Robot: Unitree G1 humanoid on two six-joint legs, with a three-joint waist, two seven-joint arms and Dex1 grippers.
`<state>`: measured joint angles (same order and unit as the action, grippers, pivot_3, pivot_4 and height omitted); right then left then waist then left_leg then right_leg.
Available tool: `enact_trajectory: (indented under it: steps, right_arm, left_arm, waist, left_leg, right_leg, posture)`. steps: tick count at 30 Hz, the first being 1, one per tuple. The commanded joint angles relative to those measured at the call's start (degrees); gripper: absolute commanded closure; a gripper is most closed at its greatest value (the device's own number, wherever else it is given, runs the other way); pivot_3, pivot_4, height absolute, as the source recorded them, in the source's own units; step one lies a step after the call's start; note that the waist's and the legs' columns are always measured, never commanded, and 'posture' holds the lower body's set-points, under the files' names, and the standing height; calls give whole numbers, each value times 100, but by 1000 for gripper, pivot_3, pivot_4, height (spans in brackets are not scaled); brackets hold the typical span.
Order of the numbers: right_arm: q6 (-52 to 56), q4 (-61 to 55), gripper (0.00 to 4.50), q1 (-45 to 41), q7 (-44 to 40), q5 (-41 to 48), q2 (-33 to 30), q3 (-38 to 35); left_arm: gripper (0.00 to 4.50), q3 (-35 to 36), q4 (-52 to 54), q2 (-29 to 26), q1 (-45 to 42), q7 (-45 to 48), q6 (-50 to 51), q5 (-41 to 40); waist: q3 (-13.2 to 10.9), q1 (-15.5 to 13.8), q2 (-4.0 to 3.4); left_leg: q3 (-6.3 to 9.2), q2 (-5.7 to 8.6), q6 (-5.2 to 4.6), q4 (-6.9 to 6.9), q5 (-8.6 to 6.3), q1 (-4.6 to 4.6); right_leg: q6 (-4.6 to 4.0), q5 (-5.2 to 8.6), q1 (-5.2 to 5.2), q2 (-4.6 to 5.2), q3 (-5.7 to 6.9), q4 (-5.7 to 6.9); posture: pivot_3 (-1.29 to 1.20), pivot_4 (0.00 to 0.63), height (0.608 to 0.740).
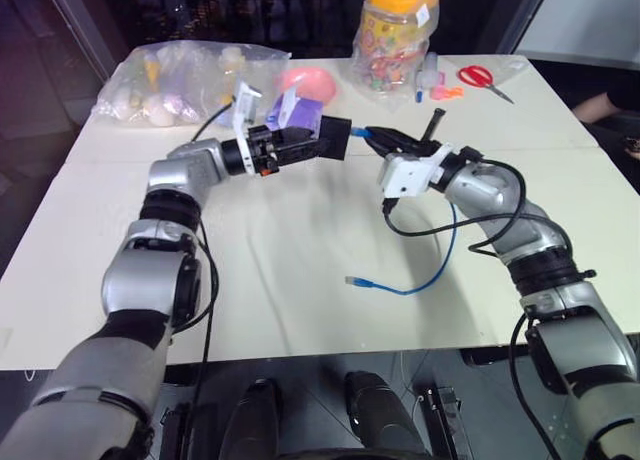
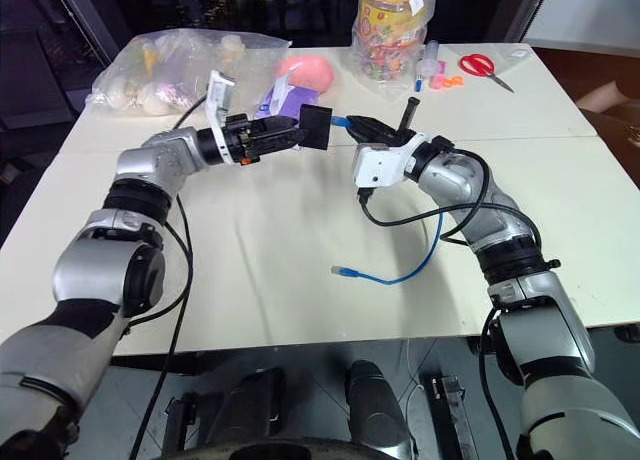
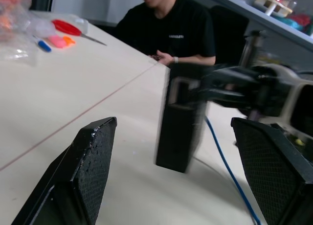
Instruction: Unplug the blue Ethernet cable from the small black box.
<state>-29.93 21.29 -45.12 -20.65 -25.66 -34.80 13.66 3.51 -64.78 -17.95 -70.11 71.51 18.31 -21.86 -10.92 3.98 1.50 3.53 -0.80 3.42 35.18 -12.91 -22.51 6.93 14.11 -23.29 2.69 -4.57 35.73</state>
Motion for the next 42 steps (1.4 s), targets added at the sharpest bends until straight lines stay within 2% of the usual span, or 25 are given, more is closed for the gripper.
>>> enact_trajectory:
  steps: [1,4,10,11,15,16,18,19,21,23,26,28,30,32,34,42]
  right_arm:
    - [202,-534,4413,22,-17,118,10,-200]
    - [319,-746,4500,114,-54,133,20,-195]
    - [456,-949,4500,216,-129,173,33,-193]
    - [468,-952,4500,226,-137,177,40,-188]
    - [632,-958,4500,262,-360,373,72,-193]
    - [706,-986,3655,292,-477,431,52,-185]
    - [855,-1088,2839,364,-594,473,16,-208]
    - [1156,-1242,2255,484,-611,505,18,-317]
    - [2262,-1887,1290,915,-690,1132,244,-788]
    - [4160,-2901,1290,1310,-426,2694,1100,-1571]
    - [6531,-4027,1290,1359,667,6044,2515,-2859]
    - [7202,-4382,1290,1411,1131,7679,2978,-3281]
    - [7444,-4533,1290,1496,1512,8858,3270,-3444]
    - [7500,-4578,1290,1596,1667,9443,3458,-3384]
    - [7500,-4498,1290,1652,1792,9608,3502,-3278]
    - [7254,-4081,1290,1568,1588,9597,3345,-3027]
  left_arm:
    - [578,323,-363,83,-375,157,-170,-18]
    - [1401,545,-547,168,-554,268,-88,-96]
    - [3767,745,-612,213,-587,383,-54,8]
    - [4007,762,-604,208,-572,377,-54,33]
    - [4000,829,-589,183,-526,314,-54,55]
    - [3999,856,-584,179,-515,301,-54,45]
    - [3999,907,-570,171,-504,261,-36,33]
    - [3999,967,-562,164,-494,223,1,-5]
    - [3999,1124,-535,151,-454,110,53,-103]
    - [3999,1254,-468,148,-405,132,165,-203]
    - [3999,1387,-291,159,-350,325,475,-350]
    - [3999,1468,-139,166,-320,442,746,-501]
    - [3999,1526,45,173,-272,573,1071,-638]
    - [3999,1592,254,200,-204,645,1429,-799]
    - [3999,1657,441,232,-135,637,1692,-942]
    - [3999,1642,1265,289,202,635,2567,-1349]
  waist:
    - [0,3,0]
    - [-1,-4,1]
    - [-1,-5,1]
    - [-1,-4,1]
    - [-1,2,1]
    - [-1,1,1]
    - [-1,-3,2]
    - [-1,-4,1]
    - [-1,-27,2]
    - [0,-46,3]
    - [-1,-37,2]
    - [-1,-63,1]
    - [0,-77,1]
    - [0,-79,1]
    - [0,-75,0]
    - [0,-70,0]
  left_leg:
    - [-1,0,0,0,0,0]
    - [0,0,0,2,0,-2]
    - [0,0,0,3,0,-1]
    - [-1,0,0,4,0,-1]
    - [0,0,0,3,0,0]
    - [0,0,0,3,0,0]
    - [1,0,0,3,0,0]
    - [1,0,0,3,0,0]
    - [1,0,0,4,0,0]
    - [9,0,0,4,0,-1]
    - [13,-7,0,3,0,-2]
    - [17,-8,1,4,1,-1]
    - [21,-9,1,5,1,0]
    - [20,-9,1,5,0,2]
    - [19,-9,0,5,0,2]
    - [16,-8,0,4,0,1]
  right_leg:
    - [0,0,0,0,0,0]
    - [0,0,0,0,0,0]
    - [1,0,2,1,0,2]
    - [1,0,2,1,0,3]
    - [1,0,2,1,0,4]
    - [1,0,1,0,0,5]
    - [1,0,1,0,0,6]
    - [1,1,1,0,0,7]
    - [1,1,1,0,0,7]
    - [2,1,5,0,5,8]
    - [1,1,-1,-2,6,36]
    - [0,0,-4,-1,11,38]
    - [-2,0,-2,-1,14,36]
    - [-3,0,0,-1,14,35]
    - [-2,0,1,-1,13,34]
    - [-2,0,-2,-2,13,32]
  posture:
    - [0,150,739]
    - [0,150,739]
    - [0,150,739]
    - [0,150,739]
    - [0,150,739]
    - [0,150,739]
    - [0,150,739]
    - [0,150,739]
    - [0,150,739]
    - [0,150,739]
    - [0,150,739]
    - [0,150,739]
    - [0,150,739]
    - [0,150,739]
    - [0,150,739]
    - [0,150,739]
